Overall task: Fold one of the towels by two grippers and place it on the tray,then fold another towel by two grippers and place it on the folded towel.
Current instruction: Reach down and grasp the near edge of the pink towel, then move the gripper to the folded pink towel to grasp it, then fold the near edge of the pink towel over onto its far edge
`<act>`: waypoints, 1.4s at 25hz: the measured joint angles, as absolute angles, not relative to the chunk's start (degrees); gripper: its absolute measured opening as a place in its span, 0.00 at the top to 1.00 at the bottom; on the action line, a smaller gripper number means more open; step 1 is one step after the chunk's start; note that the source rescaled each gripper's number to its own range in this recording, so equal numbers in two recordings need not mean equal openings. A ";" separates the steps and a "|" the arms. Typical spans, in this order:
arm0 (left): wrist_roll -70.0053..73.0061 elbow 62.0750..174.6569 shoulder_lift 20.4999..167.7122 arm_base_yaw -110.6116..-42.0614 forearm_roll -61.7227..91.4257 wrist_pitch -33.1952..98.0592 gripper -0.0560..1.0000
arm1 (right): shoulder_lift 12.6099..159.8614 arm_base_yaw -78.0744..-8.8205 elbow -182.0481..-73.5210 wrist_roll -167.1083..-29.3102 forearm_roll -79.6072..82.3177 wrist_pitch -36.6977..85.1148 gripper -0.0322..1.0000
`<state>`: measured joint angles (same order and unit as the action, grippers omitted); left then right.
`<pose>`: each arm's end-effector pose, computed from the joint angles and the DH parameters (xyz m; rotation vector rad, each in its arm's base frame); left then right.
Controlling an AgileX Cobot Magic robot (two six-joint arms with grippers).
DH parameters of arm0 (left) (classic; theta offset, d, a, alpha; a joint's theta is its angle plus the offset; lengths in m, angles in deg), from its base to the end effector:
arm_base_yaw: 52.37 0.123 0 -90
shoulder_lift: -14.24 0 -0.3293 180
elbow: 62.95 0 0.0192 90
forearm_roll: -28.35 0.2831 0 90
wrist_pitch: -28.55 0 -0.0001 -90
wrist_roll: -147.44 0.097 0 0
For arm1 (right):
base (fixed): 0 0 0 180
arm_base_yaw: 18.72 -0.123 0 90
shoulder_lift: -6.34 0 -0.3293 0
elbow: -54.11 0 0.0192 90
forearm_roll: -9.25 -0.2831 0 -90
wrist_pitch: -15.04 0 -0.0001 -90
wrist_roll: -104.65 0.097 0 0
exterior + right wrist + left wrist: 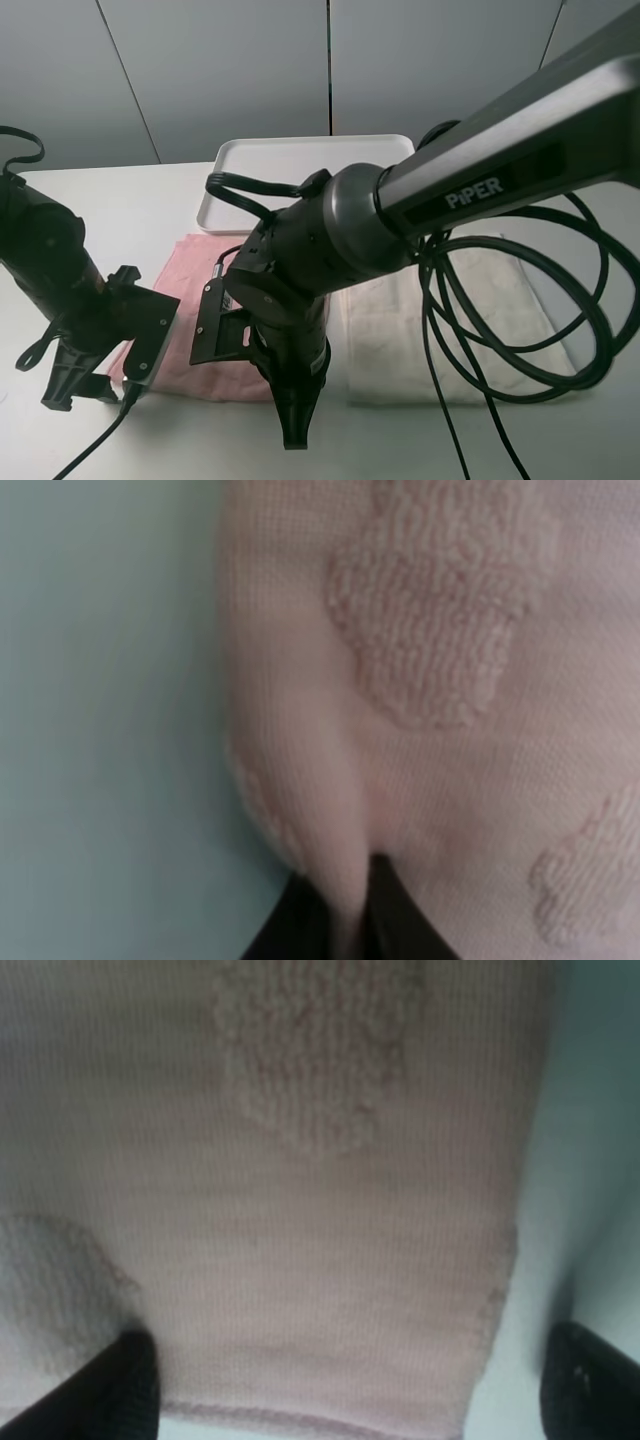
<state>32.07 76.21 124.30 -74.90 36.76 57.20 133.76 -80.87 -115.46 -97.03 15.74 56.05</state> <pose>0.2506 -0.0966 0.0975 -2.2928 -2.1184 -0.1076 0.1962 0.3560 0.0908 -2.1636 2.2137 -0.0985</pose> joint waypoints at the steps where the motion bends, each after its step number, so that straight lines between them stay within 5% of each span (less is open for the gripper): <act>1: 32.07 76.21 124.39 -74.90 36.76 57.07 0.01 | 133.76 -80.87 -115.46 -97.03 15.74 56.05 0.96; 5: 31.82 76.21 124.39 -74.90 37.12 56.07 0.10 | 133.85 -80.87 -115.46 -97.03 15.84 56.17 0.96; 7: 31.82 76.31 124.56 -74.90 37.53 54.76 0.34 | 133.85 -80.87 -115.46 -97.03 15.84 56.17 0.96; 9: 31.82 76.50 124.78 -74.90 37.57 53.82 0.75 | 133.85 -80.87 -115.46 -97.03 15.84 56.28 0.96; 11: 30.76 76.70 124.78 -74.90 37.68 53.56 0.90 | 133.85 -80.87 -115.46 -97.03 15.84 56.28 0.96; 28: 22.07 76.21 118.54 -74.90 35.86 55.90 0.90 | 125.55 -76.48 -115.35 -86.81 16.28 57.03 0.97; 35: 21.48 79.56 116.86 -72.69 22.36 55.40 0.90 | 123.65 -73.57 -115.35 -81.49 16.58 57.29 0.97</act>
<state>21.48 79.56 116.86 -72.69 22.36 55.40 123.65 -73.57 -115.35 -81.49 16.58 57.29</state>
